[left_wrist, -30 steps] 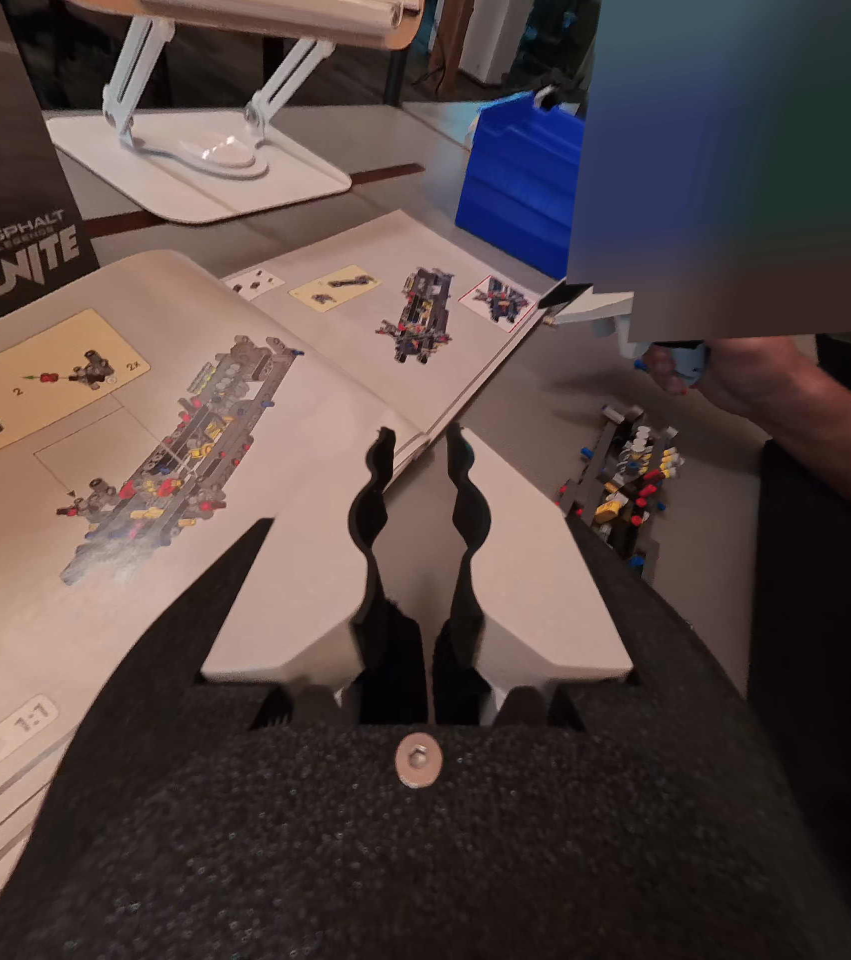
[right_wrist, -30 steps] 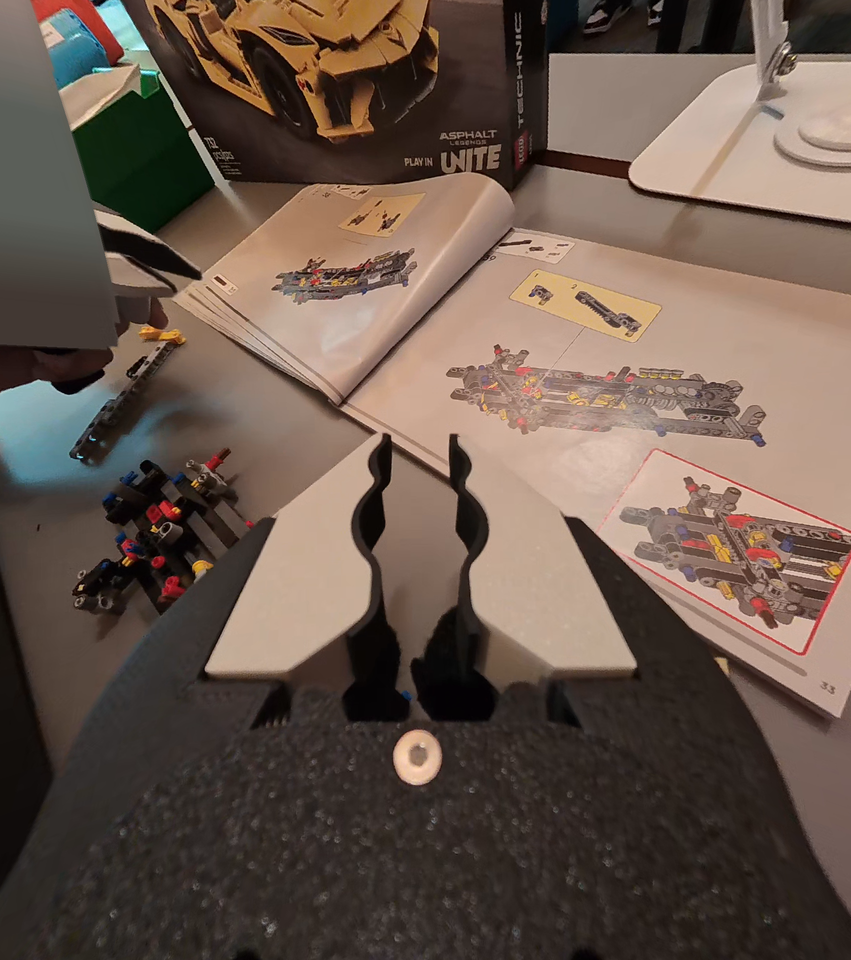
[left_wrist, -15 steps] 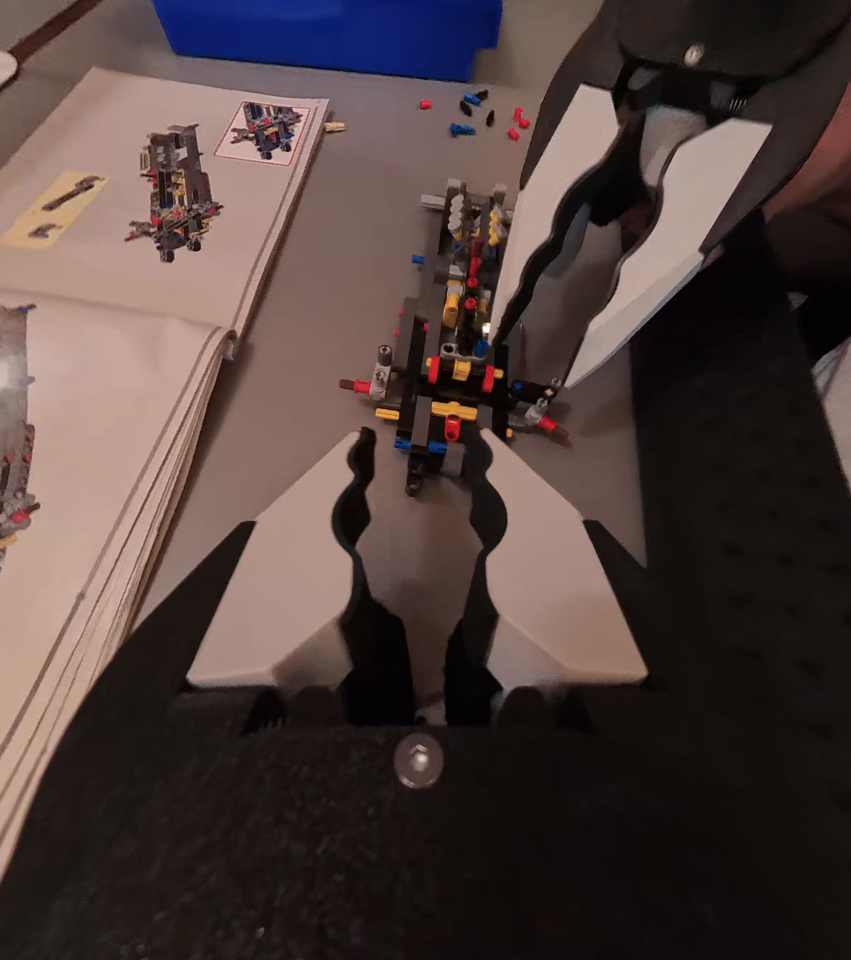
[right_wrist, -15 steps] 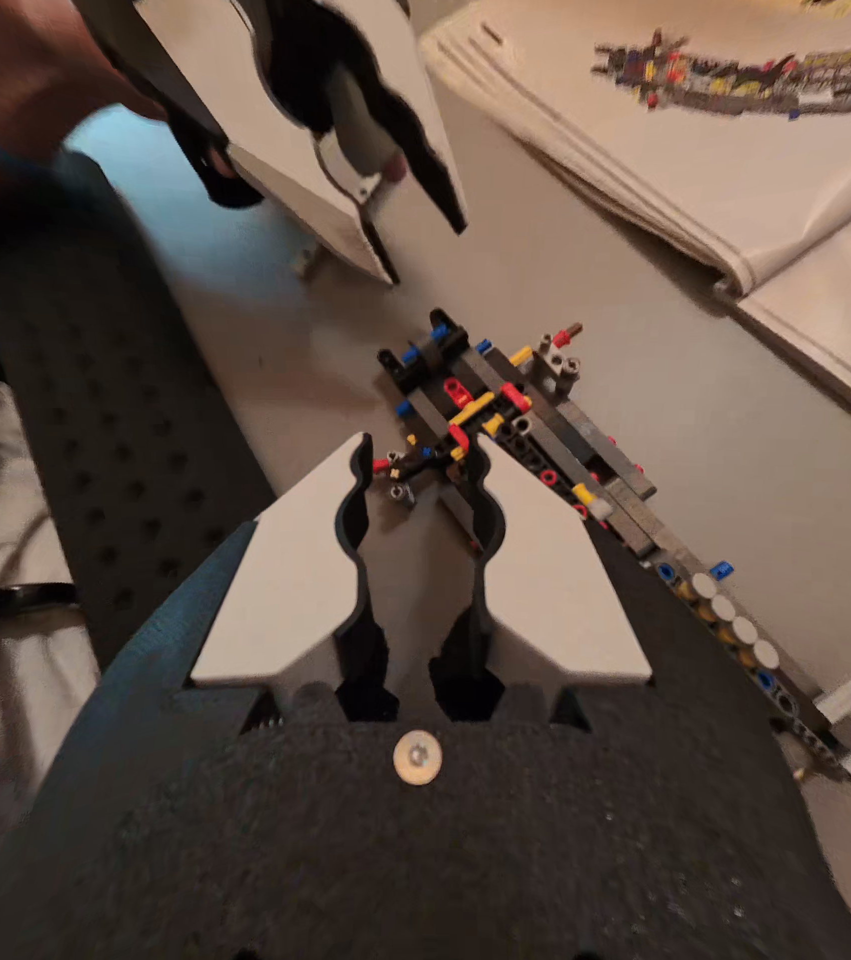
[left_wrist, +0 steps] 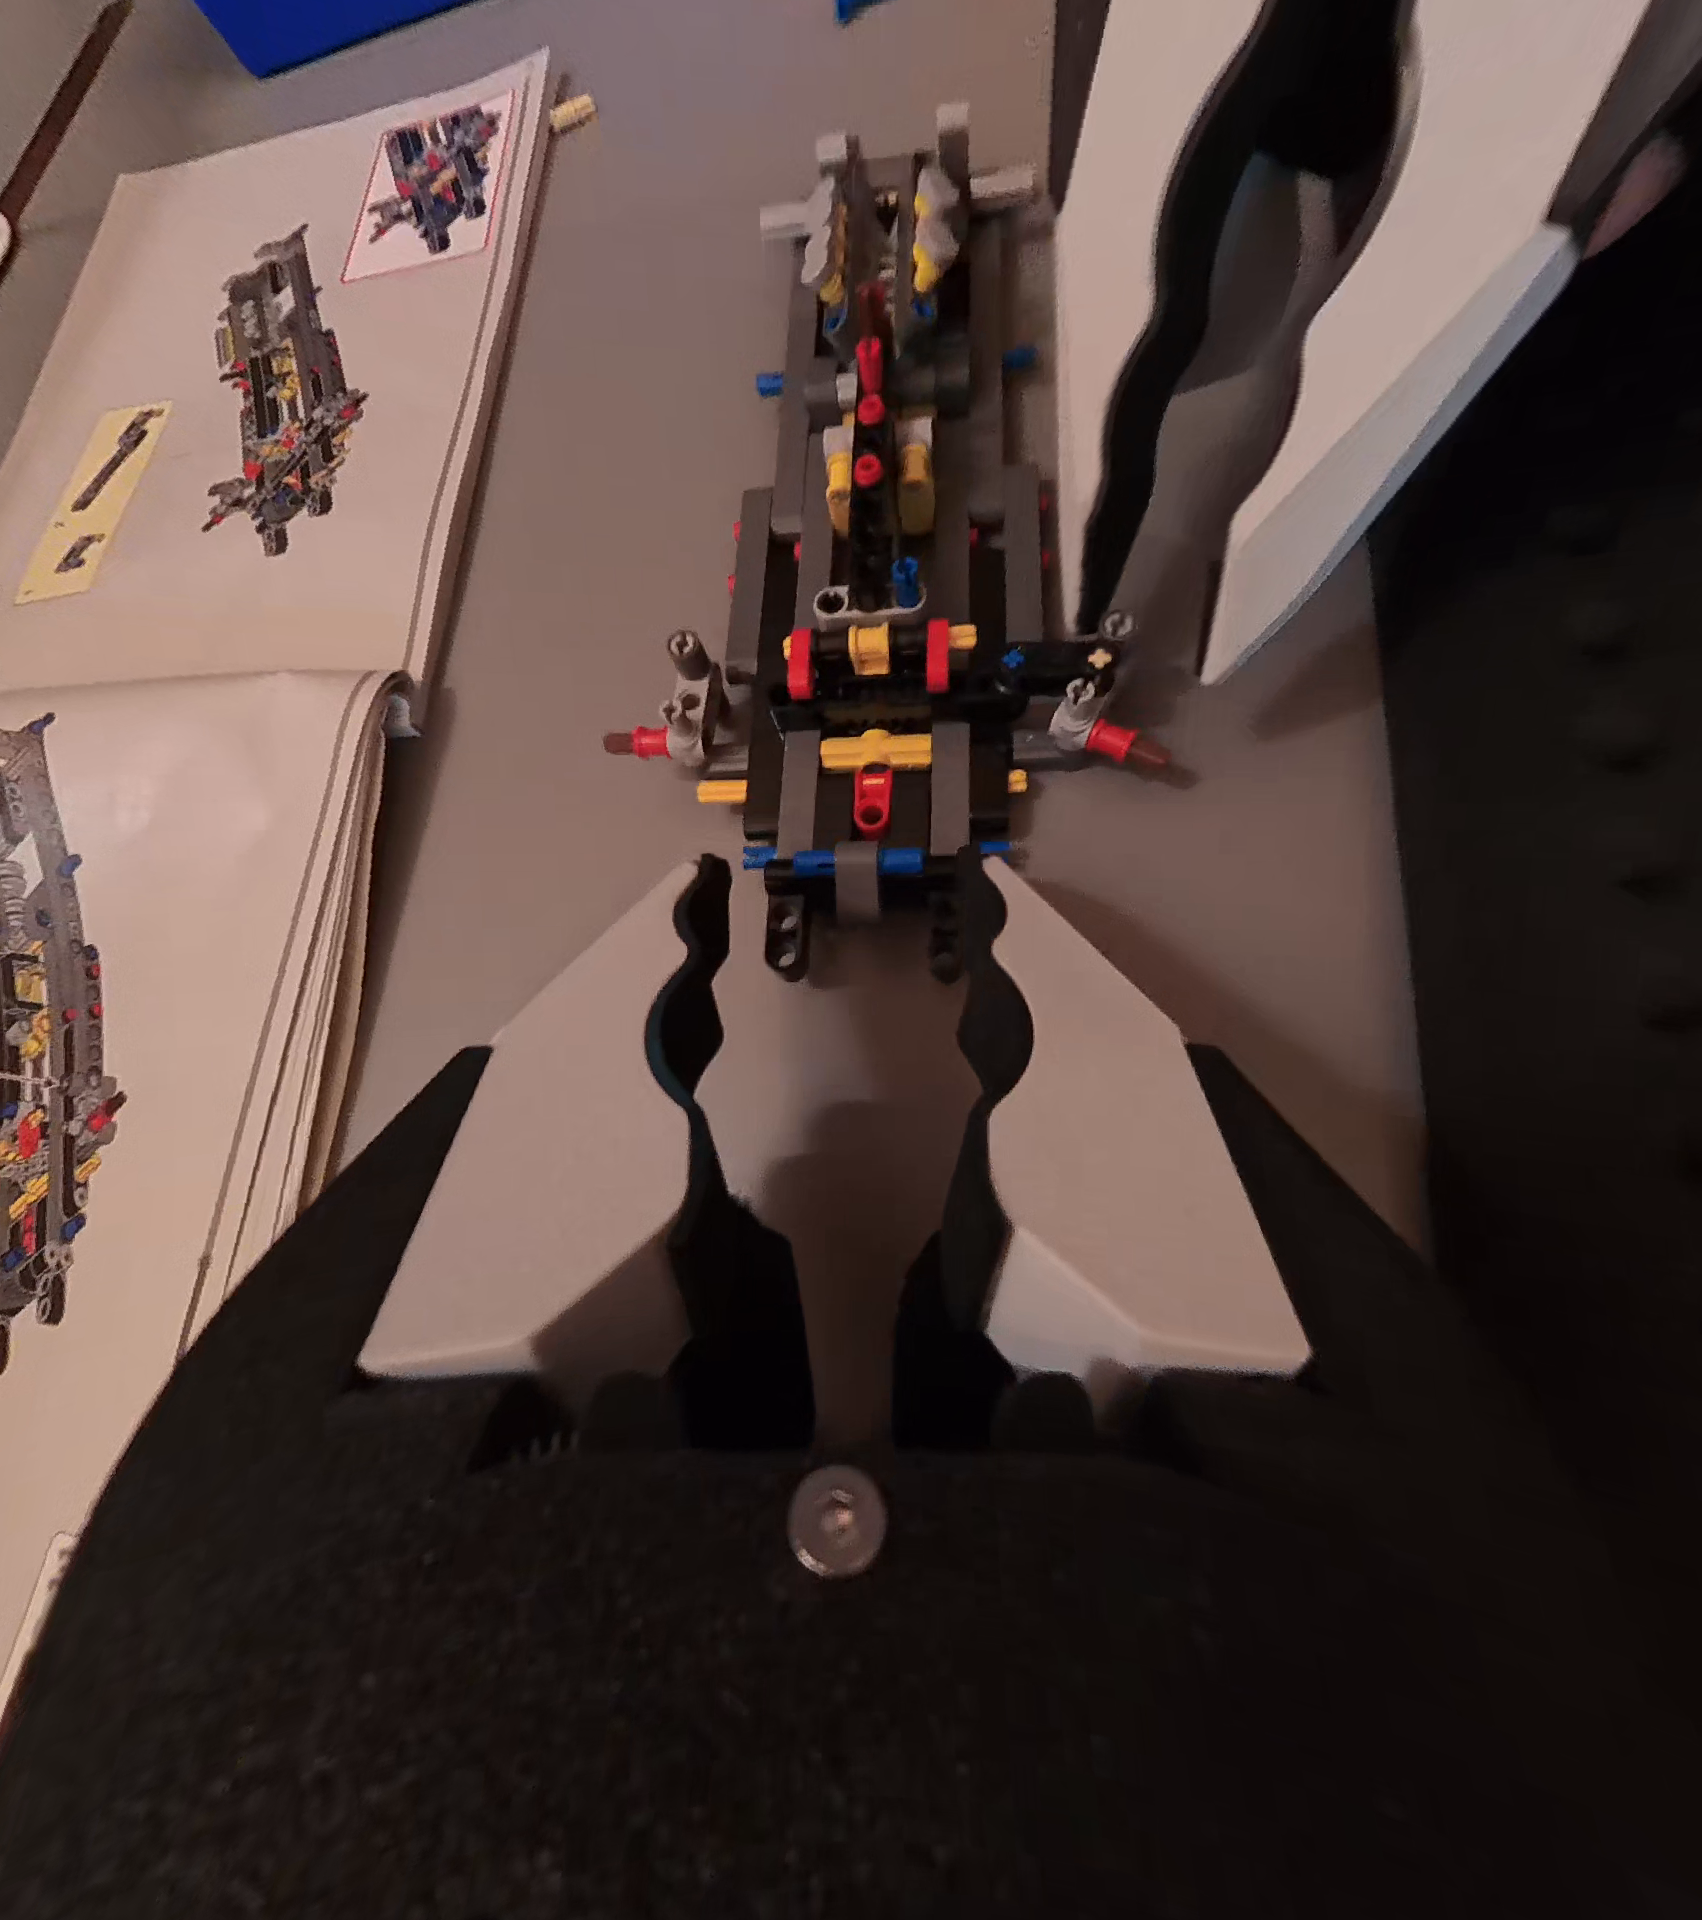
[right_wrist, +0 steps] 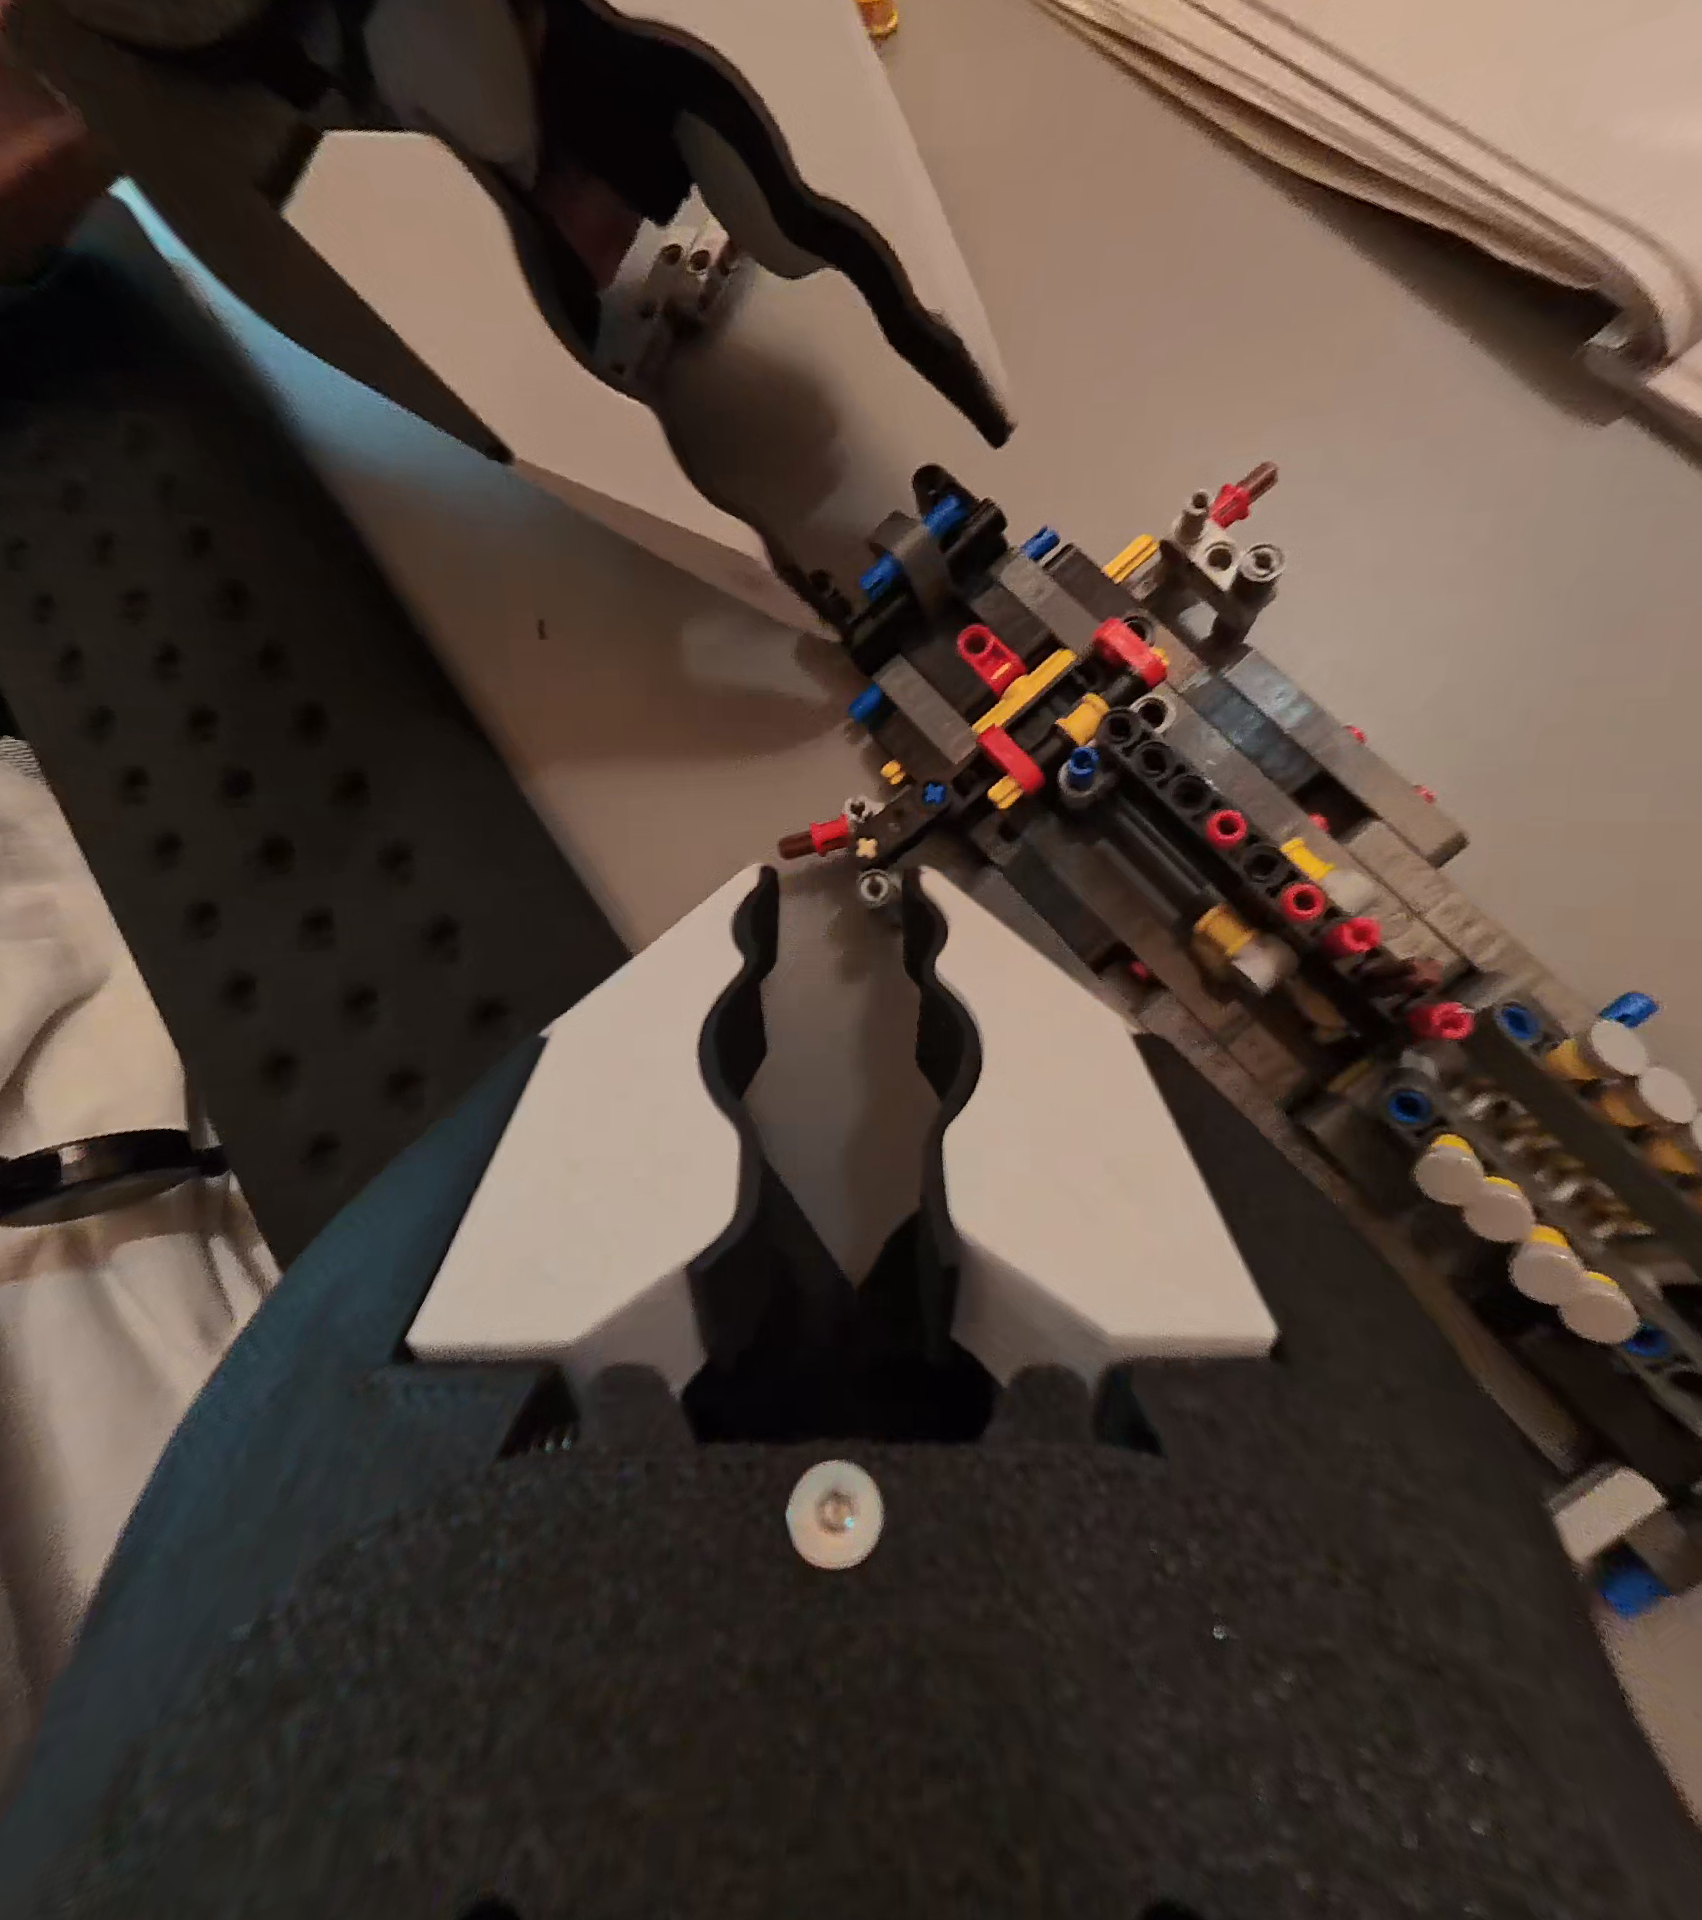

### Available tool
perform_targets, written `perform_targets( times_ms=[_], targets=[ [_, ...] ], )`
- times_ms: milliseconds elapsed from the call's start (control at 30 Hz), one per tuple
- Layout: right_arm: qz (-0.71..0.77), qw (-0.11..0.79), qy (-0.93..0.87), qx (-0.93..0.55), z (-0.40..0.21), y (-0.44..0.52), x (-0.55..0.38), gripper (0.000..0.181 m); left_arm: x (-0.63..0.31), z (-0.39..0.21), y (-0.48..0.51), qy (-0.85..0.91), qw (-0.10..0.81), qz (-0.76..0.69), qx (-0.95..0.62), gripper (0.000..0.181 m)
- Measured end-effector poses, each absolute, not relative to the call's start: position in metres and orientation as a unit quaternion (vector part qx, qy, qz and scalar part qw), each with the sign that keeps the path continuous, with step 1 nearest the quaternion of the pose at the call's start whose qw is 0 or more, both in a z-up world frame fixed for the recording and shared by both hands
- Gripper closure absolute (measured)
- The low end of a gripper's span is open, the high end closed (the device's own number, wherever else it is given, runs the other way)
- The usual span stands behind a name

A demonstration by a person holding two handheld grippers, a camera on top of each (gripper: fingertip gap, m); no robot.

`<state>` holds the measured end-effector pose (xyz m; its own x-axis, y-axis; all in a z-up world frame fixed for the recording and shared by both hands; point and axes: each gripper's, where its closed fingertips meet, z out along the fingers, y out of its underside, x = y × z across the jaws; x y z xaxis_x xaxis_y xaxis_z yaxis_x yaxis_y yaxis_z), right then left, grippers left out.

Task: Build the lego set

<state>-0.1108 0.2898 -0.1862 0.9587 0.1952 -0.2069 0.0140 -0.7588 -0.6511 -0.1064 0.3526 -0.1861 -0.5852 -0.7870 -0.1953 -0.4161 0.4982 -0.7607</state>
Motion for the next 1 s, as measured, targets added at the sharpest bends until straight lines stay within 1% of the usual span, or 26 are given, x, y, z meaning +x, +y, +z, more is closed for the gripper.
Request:
perform_targets(
  times_ms=[67,233,333,433,567,667,833,933,1000],
  targets=[
    [0.131,0.345,-0.062,-0.927,-0.187,0.290,-0.113,0.159,-0.106,-0.185,0.352,0.819,0.271,-0.347,-0.368,0.145],
    [0.134,0.345,-0.067,-0.927,-0.190,0.292,-0.115,0.161,-0.105,-0.188,0.348,0.823,0.266,-0.345,-0.364,0.152],
    [0.132,0.354,-0.046,-0.925,-0.185,0.294,-0.110,0.160,-0.106,-0.188,0.346,0.824,0.270,-0.343,-0.362,0.151],
    [0.116,0.370,-0.018,-0.921,-0.178,0.303,-0.105,0.159,-0.106,-0.188,0.348,0.822,0.267,-0.344,-0.367,0.146],
    [0.118,0.346,-0.003,-0.931,-0.188,0.307,-0.108,0.156,-0.106,-0.192,0.345,0.821,0.250,-0.352,-0.373,0.144],
    [0.120,0.347,-0.002,-0.930,-0.190,0.308,-0.108,0.162,-0.107,-0.193,0.344,0.823,0.246,-0.353,-0.370,0.146],
    [0.114,0.345,-0.094,-0.927,-0.189,0.307,-0.116,0.164,-0.111,-0.197,0.340,0.830,0.234,-0.352,-0.364,0.147],
    [0.115,0.344,-0.138,-0.921,-0.189,0.306,-0.118,0.165,-0.112,-0.197,0.341,0.829,0.235,-0.352,-0.365,0.142],
    [0.123,0.347,-0.167,-0.915,-0.189,0.305,-0.120,0.166,-0.112,-0.198,0.339,0.830,0.228,-0.354,-0.366,0.143]
  ],
)
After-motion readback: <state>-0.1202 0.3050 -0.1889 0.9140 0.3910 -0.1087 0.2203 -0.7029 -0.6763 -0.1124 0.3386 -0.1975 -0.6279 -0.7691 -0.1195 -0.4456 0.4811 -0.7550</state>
